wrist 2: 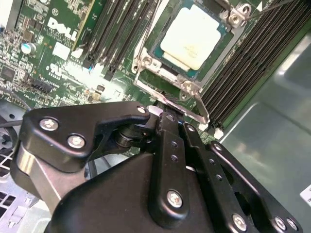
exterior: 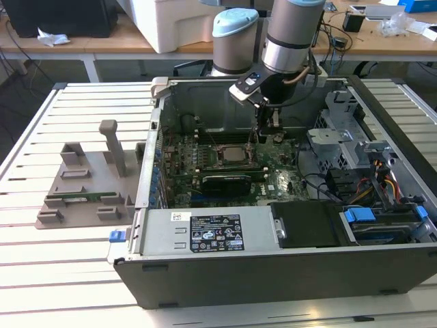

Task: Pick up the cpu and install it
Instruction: 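Close the cpu cover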

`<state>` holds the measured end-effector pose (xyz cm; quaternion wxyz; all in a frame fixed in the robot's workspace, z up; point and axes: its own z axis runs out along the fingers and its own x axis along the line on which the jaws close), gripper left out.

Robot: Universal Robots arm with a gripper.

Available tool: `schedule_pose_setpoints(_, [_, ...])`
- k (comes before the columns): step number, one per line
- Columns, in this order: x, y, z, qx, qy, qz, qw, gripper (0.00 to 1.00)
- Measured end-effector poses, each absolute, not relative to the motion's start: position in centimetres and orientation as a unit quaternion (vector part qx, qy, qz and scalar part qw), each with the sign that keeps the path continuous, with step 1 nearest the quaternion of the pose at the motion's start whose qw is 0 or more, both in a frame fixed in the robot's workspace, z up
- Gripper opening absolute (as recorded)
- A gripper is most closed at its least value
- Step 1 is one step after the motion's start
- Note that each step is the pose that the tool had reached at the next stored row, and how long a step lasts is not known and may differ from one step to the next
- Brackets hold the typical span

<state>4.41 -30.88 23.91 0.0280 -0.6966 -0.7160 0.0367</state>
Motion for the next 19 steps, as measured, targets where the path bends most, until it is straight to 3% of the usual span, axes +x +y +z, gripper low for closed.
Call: schedule_pose_setpoints(19, [1.1,-30.9,23.7,-0.697,-0.716,0.037,0.028,0.11])
